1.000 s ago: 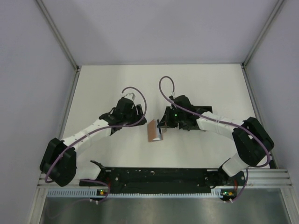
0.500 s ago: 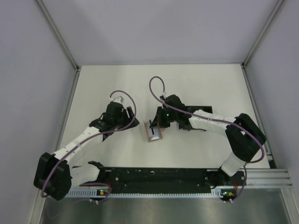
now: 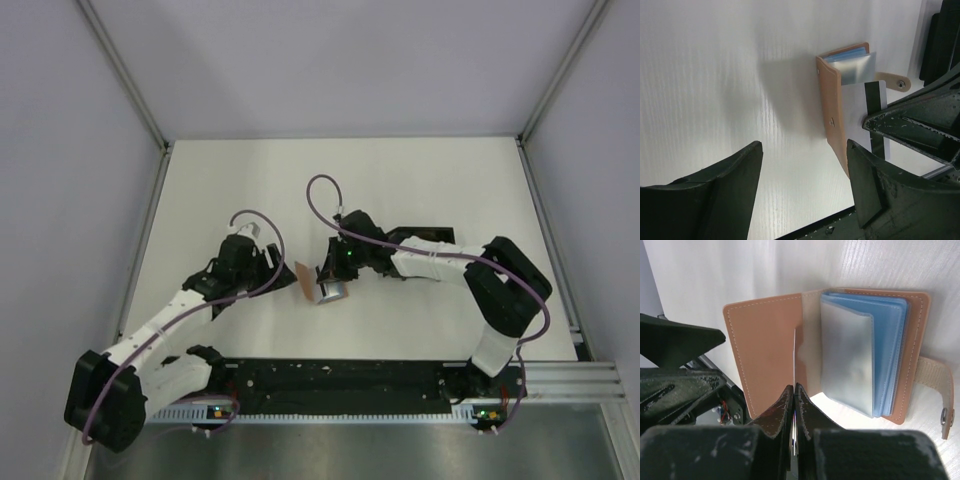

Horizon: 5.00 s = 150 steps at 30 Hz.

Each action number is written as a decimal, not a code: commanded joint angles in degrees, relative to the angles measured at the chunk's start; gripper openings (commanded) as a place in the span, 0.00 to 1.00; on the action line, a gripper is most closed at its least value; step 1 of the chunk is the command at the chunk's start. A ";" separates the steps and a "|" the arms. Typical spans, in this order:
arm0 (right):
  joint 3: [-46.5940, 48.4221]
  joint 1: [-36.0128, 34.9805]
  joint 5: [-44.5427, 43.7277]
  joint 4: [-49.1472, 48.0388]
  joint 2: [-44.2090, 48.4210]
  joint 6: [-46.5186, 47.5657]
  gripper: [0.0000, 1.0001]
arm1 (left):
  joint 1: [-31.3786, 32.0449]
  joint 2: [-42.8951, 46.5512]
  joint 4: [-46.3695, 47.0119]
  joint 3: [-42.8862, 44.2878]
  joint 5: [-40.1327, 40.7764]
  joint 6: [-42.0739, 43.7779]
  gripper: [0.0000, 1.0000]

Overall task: Put the credit cards into the card holder
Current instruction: Open the card holder at the center of the board.

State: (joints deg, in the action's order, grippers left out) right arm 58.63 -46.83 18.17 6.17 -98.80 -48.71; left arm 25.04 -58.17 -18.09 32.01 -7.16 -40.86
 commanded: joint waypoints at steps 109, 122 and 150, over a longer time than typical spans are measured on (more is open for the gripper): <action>-5.90 5.61 -10.97 1.74 7.66 5.82 0.00 | -0.08 -14.34 9.30 1.13 -6.73 2.54 0.00; -5.72 4.73 -8.33 -0.37 5.73 5.29 0.00 | -0.16 -14.69 10.00 0.69 -7.08 2.37 0.00; -3.61 3.76 -12.73 2.62 8.98 5.91 0.00 | -0.08 -14.60 9.82 1.21 -7.17 2.72 0.00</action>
State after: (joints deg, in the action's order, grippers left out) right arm 53.39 -42.35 4.49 11.00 -89.69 -42.72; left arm 24.99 -73.01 -9.76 31.66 -13.74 -39.00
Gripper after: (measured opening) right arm 0.006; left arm 0.021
